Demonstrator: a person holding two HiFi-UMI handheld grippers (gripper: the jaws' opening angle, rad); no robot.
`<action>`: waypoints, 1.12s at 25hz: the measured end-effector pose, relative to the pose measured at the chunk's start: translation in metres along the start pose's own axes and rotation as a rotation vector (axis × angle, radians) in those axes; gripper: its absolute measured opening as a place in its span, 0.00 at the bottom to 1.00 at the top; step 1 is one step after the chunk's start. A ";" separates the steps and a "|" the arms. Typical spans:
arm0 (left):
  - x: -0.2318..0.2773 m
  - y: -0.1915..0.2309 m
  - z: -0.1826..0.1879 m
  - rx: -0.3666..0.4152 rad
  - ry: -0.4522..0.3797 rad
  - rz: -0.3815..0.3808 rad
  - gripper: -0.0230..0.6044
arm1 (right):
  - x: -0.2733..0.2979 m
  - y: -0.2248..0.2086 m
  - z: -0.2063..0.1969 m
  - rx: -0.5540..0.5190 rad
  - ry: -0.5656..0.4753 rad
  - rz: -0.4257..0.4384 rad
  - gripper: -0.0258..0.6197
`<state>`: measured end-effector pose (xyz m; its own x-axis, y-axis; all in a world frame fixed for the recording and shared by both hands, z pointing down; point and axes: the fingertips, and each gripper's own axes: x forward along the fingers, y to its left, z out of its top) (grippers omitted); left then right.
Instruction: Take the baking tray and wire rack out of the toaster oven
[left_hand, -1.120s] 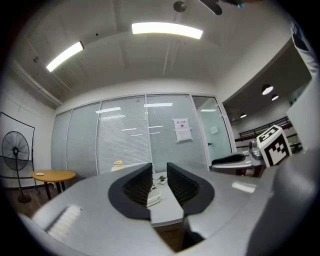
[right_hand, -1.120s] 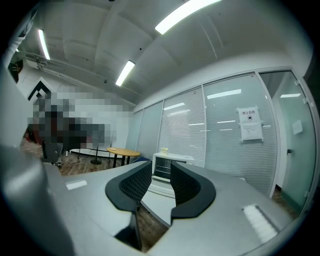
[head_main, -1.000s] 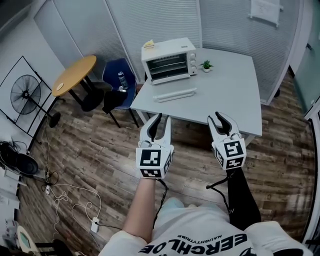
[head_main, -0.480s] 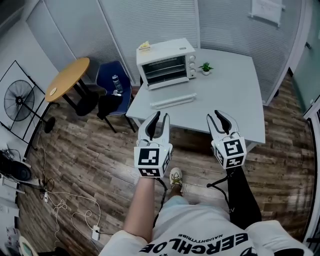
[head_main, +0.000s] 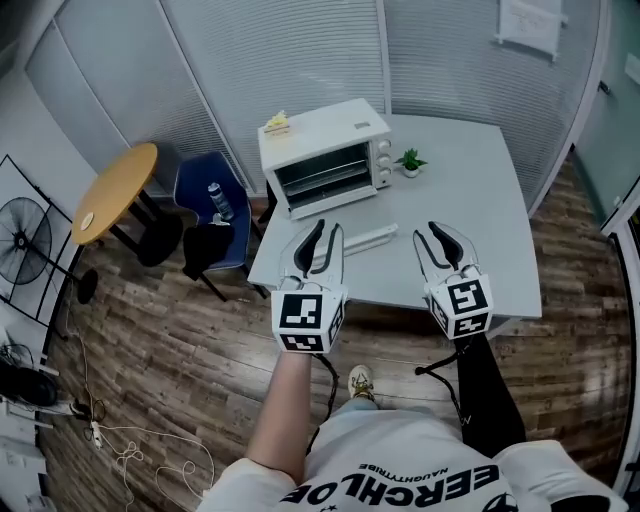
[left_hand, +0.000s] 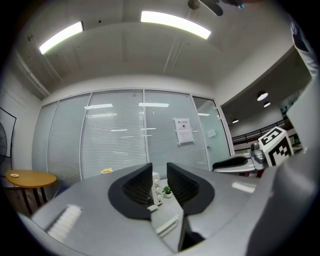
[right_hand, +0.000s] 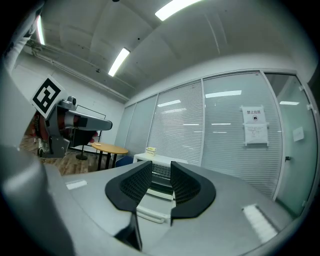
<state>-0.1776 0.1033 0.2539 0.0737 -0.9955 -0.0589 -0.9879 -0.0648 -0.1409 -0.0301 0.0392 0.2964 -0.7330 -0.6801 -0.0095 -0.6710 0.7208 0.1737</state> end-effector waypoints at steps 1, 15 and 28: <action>0.012 0.008 0.000 -0.002 -0.003 -0.010 0.18 | 0.013 -0.002 0.001 -0.005 0.003 -0.004 0.19; 0.132 0.083 -0.021 -0.018 -0.010 -0.113 0.18 | 0.141 -0.028 -0.011 -0.014 0.041 -0.057 0.19; 0.188 0.107 -0.039 -0.046 -0.002 -0.154 0.20 | 0.192 -0.046 -0.021 -0.010 0.047 -0.070 0.19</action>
<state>-0.2752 -0.0938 0.2665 0.2249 -0.9734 -0.0425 -0.9701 -0.2197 -0.1030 -0.1375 -0.1268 0.3069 -0.6784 -0.7343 0.0244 -0.7189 0.6703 0.1841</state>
